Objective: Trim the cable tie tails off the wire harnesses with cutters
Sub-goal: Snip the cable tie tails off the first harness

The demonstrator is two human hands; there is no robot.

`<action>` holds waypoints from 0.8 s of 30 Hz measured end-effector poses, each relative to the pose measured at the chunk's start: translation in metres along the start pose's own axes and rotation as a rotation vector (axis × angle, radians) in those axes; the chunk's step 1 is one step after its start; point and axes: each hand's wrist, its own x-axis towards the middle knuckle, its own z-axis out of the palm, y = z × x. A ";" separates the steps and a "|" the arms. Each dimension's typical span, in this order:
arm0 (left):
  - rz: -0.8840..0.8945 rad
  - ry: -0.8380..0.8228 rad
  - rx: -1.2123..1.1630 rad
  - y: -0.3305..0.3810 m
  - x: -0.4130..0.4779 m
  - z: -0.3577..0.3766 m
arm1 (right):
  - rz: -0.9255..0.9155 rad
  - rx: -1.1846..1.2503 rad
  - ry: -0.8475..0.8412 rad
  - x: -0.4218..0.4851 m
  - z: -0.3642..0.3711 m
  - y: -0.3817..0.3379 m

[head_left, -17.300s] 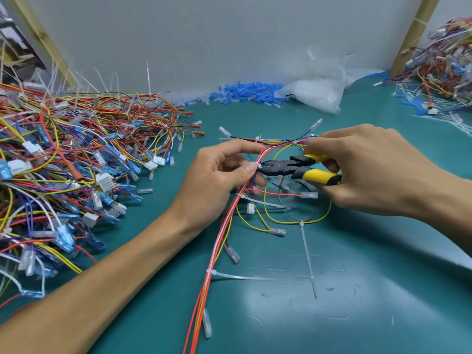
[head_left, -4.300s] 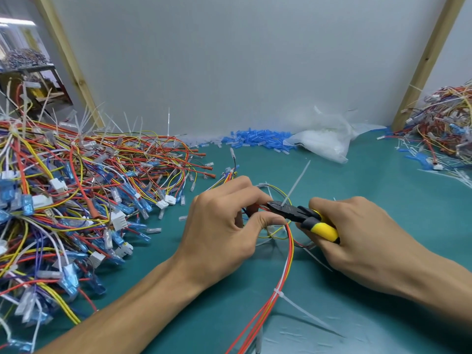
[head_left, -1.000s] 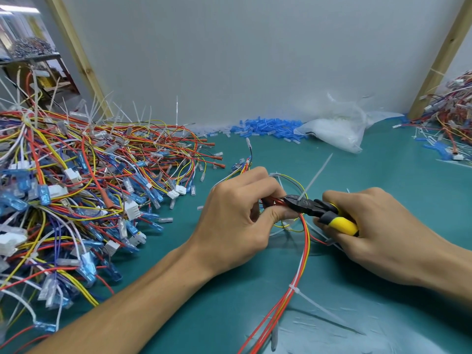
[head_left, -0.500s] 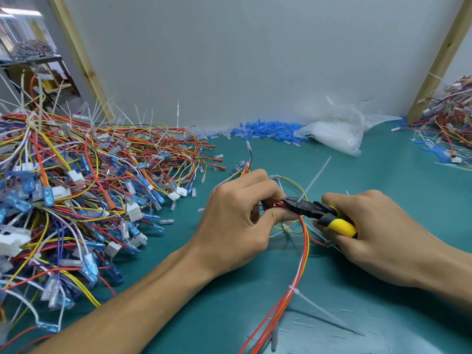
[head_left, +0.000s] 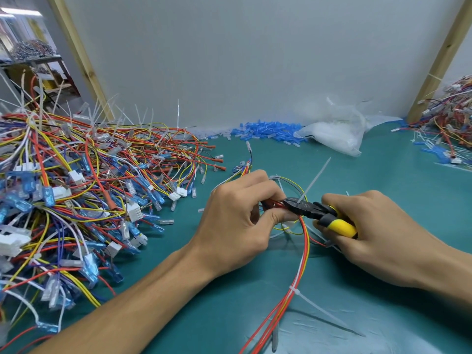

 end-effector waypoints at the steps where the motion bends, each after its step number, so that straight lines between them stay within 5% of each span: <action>1: 0.001 0.001 -0.001 0.000 0.000 0.000 | -0.001 -0.001 0.004 0.000 0.000 0.000; 24: -0.001 0.052 -0.039 0.001 -0.001 -0.002 | -0.040 -0.074 0.062 -0.004 -0.011 -0.013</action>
